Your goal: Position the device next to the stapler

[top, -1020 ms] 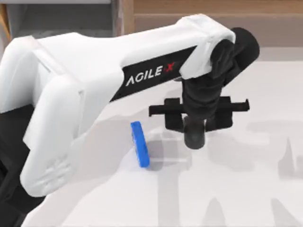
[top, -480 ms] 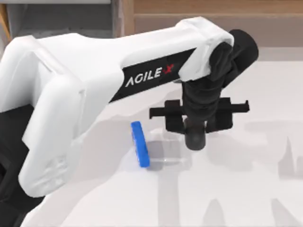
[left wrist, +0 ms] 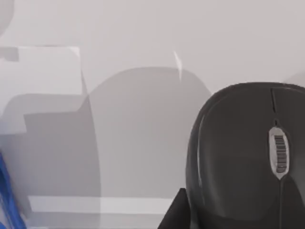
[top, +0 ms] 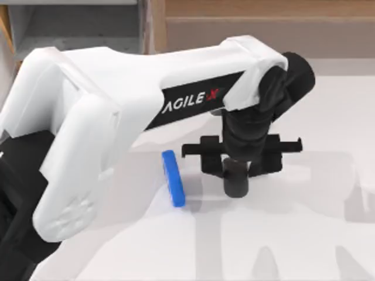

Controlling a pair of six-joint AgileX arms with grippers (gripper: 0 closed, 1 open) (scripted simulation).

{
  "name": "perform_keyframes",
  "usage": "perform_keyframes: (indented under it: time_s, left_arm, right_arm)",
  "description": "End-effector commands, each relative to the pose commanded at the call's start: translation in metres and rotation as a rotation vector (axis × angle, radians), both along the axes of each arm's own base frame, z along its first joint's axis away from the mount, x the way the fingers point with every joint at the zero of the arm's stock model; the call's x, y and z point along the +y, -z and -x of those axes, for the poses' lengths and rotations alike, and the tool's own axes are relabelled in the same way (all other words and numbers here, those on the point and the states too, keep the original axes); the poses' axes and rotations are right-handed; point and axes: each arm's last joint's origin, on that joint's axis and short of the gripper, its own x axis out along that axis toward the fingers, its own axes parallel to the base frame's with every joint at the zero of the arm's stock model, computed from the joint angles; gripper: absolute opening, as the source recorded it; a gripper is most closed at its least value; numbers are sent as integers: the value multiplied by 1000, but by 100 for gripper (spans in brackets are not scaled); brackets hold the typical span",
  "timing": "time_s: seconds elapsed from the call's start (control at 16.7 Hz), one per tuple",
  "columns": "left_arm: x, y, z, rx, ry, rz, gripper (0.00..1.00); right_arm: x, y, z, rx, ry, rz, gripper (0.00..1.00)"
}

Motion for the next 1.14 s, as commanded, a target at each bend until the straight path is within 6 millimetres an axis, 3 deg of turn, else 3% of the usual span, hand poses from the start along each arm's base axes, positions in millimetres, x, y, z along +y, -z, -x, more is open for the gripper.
perform_keyframes:
  time_s: [0.78,1.14]
  left_arm:
    - [0,0,0,0,0,0,98]
    - [0,0,0,0,0,0,100]
  right_arm:
    - [0,0,0,0,0,0,100]
    - [0,0,0,0,0,0,100]
